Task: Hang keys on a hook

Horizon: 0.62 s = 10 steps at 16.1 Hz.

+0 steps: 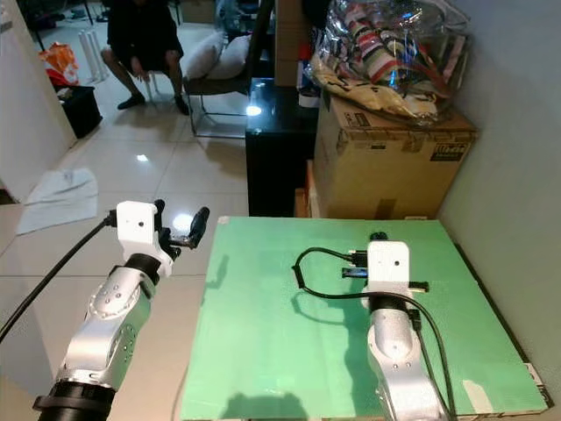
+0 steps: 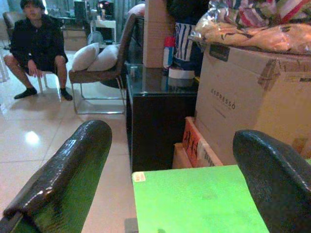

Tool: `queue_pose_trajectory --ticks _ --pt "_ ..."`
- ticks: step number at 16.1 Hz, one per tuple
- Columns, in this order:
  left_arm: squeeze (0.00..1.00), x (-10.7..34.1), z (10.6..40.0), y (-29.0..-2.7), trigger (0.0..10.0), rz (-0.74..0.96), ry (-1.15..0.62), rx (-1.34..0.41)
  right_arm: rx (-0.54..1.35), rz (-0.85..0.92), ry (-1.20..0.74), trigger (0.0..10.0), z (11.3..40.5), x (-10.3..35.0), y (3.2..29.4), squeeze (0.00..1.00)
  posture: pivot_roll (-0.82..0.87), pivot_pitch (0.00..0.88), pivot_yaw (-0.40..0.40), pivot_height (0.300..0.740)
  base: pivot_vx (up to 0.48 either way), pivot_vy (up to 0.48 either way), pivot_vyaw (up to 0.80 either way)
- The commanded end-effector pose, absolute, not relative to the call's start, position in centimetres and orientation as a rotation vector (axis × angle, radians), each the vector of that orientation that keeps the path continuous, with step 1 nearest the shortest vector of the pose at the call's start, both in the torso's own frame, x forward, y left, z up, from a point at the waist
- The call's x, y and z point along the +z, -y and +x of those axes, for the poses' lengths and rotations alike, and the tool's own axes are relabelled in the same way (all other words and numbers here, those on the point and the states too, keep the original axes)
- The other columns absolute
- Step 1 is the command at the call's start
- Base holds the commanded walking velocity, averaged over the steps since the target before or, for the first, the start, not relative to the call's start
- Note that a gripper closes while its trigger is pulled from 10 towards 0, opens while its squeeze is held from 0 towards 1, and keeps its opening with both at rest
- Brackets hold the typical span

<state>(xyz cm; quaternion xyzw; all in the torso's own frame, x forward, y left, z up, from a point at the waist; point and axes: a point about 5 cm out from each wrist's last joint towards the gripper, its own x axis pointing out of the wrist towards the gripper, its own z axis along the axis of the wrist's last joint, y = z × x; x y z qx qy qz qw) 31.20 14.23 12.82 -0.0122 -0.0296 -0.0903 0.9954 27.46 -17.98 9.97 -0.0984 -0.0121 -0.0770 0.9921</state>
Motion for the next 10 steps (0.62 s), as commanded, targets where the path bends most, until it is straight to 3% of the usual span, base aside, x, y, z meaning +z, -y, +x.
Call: queue_pose_trajectory --ticks 1,10 --pt "0.00 12.4 31.0 -13.9 10.0 -0.018 0.040 -0.185 -0.125 -0.182 0.047 0.0 27.8 10.4 17.6 0.00 -0.09 0.000 -0.003 0.732 0.000 0.000 0.00" --pt "0.00 12.0 30.6 -13.2 10.0 -0.004 0.032 -0.205 -0.079 -0.137 0.032 0.0 28.3 9.6 16.1 0.00 -0.09 0.000 -0.010 0.732 0.000 0.000 0.00"
